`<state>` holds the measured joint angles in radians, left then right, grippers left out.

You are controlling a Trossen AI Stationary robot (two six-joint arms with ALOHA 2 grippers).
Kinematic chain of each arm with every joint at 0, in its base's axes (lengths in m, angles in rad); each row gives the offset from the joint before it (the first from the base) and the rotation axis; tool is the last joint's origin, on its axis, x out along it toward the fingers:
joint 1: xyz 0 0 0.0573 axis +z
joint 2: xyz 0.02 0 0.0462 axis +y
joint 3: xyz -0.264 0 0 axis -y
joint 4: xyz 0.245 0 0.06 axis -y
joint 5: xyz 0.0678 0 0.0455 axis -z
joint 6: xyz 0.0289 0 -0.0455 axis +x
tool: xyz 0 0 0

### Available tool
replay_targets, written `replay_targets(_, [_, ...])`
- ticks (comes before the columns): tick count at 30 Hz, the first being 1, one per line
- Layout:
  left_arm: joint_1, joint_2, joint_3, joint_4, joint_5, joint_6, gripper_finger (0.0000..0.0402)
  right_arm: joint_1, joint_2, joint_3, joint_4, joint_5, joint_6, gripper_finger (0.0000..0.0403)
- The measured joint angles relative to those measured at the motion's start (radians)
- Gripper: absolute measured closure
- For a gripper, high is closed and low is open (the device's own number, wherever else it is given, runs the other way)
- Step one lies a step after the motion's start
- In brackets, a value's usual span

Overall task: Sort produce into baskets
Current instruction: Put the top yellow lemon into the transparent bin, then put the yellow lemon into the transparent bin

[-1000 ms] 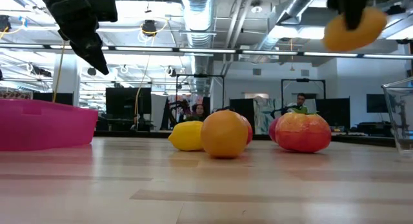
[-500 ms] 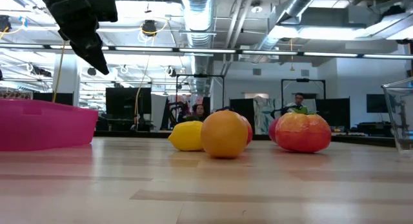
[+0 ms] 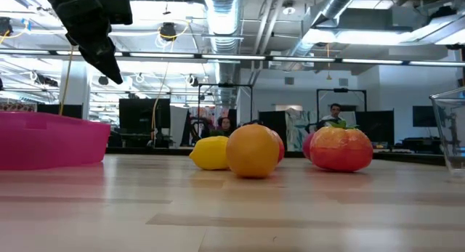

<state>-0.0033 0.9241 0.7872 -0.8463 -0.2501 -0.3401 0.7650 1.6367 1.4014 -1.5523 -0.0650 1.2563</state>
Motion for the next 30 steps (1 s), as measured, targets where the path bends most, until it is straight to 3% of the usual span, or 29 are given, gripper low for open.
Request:
replay_targets(25, [0.0,0.0,0.0,0.003,0.0,0.001,0.0024,-0.002,0.0,0.0,0.042,-0.01,-0.055,0.0059])
replay_targets(30, [0.0,0.0,0.0,0.077,0.01,0.047,0.0024,-0.002,0.0,0.0,0.042,-0.012,-0.1,0.0059])
